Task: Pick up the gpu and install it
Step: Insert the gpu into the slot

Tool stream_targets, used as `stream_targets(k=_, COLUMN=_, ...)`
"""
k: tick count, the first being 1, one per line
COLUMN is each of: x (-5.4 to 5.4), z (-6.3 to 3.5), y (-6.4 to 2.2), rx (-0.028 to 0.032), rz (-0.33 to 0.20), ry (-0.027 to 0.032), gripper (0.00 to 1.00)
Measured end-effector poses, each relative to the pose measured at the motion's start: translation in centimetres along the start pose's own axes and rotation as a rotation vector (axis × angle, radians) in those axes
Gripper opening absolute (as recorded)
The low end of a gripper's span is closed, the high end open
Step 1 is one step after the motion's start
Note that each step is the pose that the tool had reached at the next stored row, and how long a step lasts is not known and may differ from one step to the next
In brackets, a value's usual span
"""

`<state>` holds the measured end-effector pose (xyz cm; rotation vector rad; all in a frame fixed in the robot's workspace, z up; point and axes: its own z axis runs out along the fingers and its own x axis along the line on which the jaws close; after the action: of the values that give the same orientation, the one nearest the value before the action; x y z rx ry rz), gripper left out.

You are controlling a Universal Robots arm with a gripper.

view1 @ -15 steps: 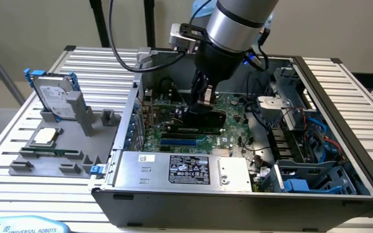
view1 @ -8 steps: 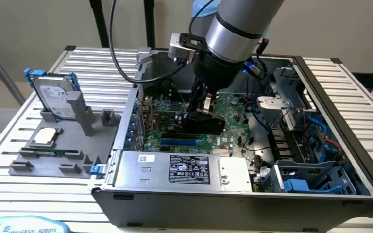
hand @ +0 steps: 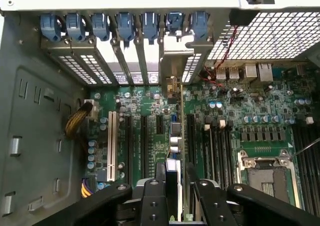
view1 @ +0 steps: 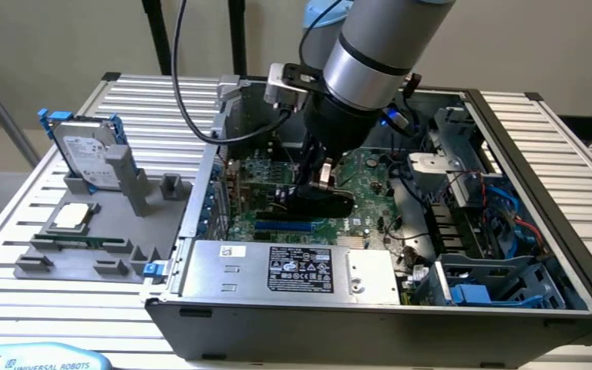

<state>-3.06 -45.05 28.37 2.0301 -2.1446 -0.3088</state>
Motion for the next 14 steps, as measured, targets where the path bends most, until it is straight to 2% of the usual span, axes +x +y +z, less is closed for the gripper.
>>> stream_targets(k=6, x=0.1, z=0.48, y=0.09, rx=-0.0183, rz=0.001, ry=0.0009, gripper=0.26)
stream_targets(k=10, x=0.1, z=0.93, y=0.08, rx=-0.0234, rz=0.001, ry=0.0012, gripper=0.26)
stream_targets(k=14, x=0.1, z=1.21, y=0.18, rx=-0.0253, rz=0.001, ry=0.0013, gripper=0.26)
